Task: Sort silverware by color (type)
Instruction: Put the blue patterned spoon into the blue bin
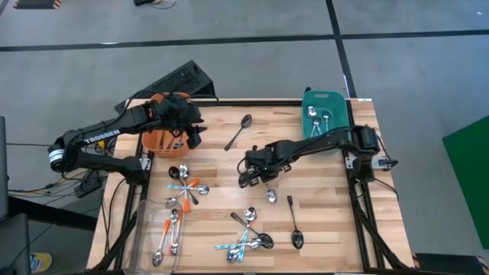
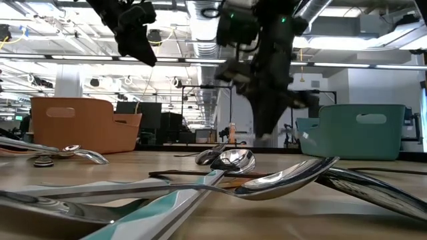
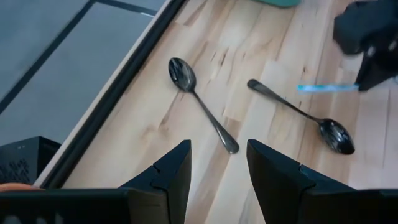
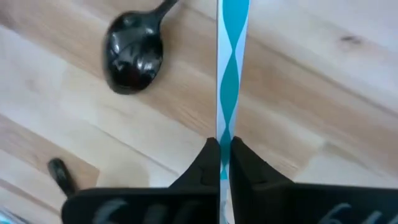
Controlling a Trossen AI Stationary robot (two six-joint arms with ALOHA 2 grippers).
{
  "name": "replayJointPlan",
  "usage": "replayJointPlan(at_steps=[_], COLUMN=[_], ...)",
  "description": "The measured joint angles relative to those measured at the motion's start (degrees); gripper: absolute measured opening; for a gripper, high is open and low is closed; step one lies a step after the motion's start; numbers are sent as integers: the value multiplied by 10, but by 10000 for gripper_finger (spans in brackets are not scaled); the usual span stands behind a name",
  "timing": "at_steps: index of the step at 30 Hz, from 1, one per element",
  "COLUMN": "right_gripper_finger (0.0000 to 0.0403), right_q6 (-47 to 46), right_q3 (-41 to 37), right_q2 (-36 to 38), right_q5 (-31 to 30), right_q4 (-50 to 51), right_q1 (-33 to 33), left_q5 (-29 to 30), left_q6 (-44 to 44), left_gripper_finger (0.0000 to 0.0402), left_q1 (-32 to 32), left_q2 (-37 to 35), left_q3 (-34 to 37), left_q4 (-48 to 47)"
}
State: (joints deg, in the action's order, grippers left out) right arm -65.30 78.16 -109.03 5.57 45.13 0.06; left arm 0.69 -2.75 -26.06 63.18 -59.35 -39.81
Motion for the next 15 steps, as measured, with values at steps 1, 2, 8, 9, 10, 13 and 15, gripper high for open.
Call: replayJointPlan(at_steps=[1, 2, 8, 9, 10, 13, 15], right_gripper_finger=[23, 25, 23, 23, 23, 24, 24], right_q6=[0, 3, 52, 64, 78, 123, 151], right_q3=[0, 0, 0, 0, 0, 0, 0], right_q2=[12, 24, 109, 122, 136, 173, 196], right_q5=[-5, -14, -89, -102, -112, -143, -159], right_q4=[6, 13, 85, 96, 108, 140, 156], right_q1=[-4, -8, -69, -84, -102, -160, -202], left_q5=[0, 0, 0, 0, 0, -1, -2], left_q6=[0, 0, 6, 9, 12, 33, 48], left_gripper_finger=[143, 143, 143, 143, 143, 143, 143], left_q1=[0, 0, 0, 0, 0, 2, 6], left_q2=[0, 0, 0, 0, 0, 0, 0], left_q3=[0, 0, 0, 0, 0, 0, 0], left_q4=[-2, -3, -3, -3, -3, 3, 9])
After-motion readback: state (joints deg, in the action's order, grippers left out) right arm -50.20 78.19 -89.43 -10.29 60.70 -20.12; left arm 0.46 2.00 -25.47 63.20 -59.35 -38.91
